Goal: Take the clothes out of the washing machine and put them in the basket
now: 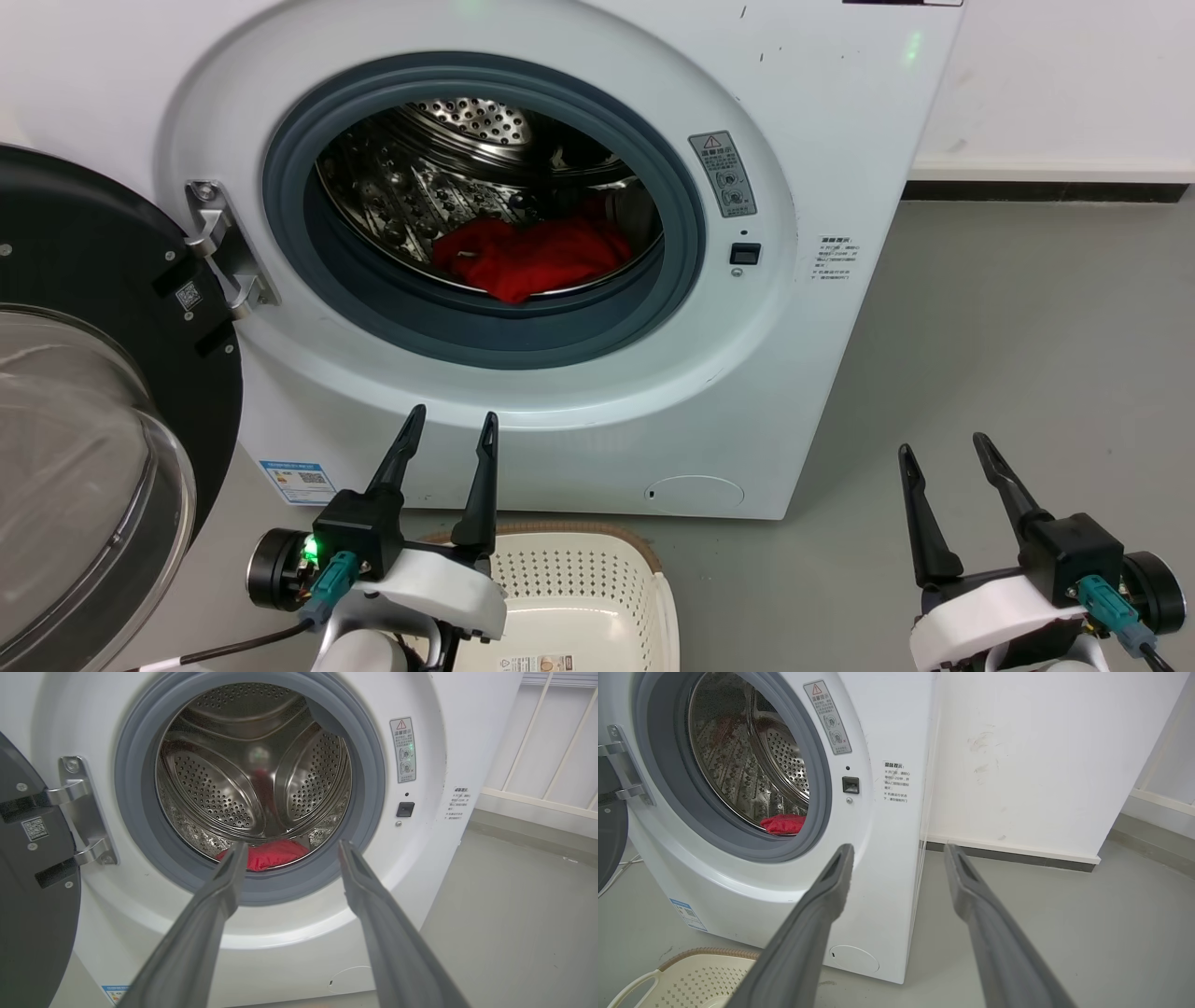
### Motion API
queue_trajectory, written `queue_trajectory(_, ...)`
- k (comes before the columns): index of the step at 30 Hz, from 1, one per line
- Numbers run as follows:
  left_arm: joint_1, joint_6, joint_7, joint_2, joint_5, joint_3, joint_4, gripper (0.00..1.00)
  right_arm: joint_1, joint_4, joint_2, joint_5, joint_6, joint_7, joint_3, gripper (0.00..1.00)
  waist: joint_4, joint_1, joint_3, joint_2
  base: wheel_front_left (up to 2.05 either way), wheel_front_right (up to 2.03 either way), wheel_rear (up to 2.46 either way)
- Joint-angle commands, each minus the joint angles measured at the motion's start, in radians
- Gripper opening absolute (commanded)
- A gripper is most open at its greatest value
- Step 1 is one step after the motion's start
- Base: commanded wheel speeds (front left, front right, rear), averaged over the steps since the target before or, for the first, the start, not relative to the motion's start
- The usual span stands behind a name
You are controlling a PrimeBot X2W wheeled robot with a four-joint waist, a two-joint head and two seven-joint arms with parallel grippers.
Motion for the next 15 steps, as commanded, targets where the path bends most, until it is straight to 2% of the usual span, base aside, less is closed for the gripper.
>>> queue_trajectory(1,-0.009,0.001,-0.003,0.002,-0.007,0.001,0.002,1.0,0.002,-0.002,0.001,0.002,0.0,-0.003,0.0,1.0,0.0,0.0,0.001,0.0,0.0,0.0,0.0)
queue_trajectory(15,-0.007,0.004,-0.003,0.002,-0.009,0.008,0.006,1.0,0.004,0.003,0.001,0.012,0.0,-0.006,0.0,1.0,0.005,0.0,0.002,0.0,0.0,0.0,0.0)
